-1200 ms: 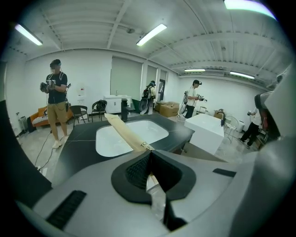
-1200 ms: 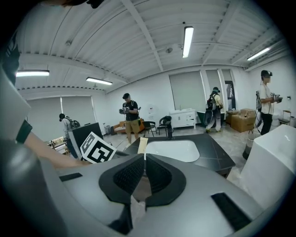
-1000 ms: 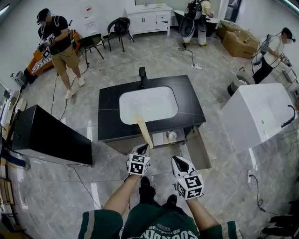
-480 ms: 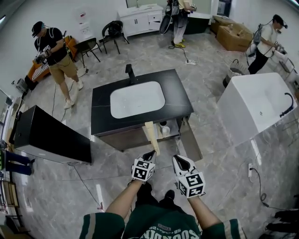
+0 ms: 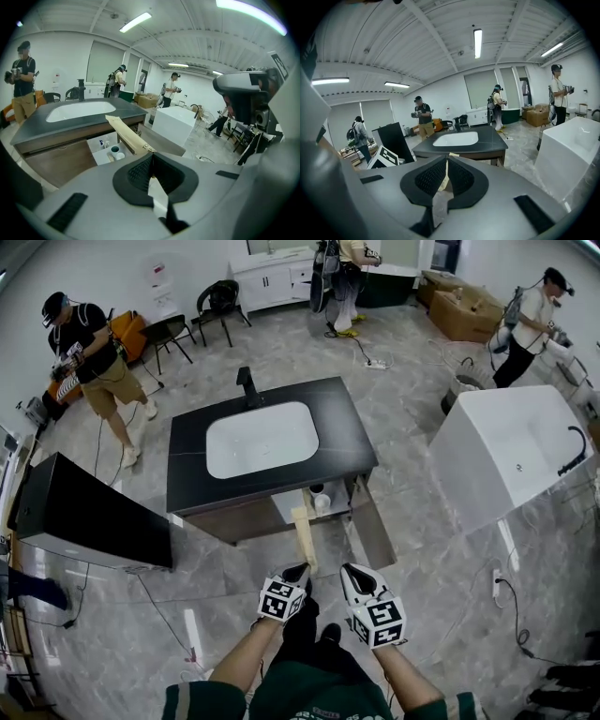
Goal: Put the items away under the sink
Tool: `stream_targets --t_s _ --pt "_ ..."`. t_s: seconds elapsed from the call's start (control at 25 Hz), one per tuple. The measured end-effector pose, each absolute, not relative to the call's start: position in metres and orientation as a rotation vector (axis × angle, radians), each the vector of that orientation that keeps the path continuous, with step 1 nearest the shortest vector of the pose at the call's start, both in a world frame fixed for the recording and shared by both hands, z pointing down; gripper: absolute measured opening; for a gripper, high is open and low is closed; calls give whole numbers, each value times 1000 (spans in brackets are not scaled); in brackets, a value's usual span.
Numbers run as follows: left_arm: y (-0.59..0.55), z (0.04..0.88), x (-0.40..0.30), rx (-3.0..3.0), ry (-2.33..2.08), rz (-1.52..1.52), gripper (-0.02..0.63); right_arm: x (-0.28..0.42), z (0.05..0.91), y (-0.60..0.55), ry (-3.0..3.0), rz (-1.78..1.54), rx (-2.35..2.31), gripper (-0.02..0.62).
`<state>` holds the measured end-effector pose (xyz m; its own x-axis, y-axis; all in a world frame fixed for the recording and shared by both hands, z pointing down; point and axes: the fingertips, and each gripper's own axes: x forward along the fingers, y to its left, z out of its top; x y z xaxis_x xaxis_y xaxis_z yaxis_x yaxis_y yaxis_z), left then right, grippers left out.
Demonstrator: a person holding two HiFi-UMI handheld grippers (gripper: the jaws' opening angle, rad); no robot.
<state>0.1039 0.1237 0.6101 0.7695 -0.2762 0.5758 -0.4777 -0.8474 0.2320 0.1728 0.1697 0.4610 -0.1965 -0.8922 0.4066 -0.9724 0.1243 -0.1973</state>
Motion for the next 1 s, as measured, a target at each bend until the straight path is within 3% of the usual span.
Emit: stream_targets --t_s 0.36,1.0 --pt "59 724 111 2568 -582 797 11 188 553 103 -2200 602 1842 43" --pt "-85 980 157 2651 -589 774 10 229 818 -16 -2235 447 1871 43"
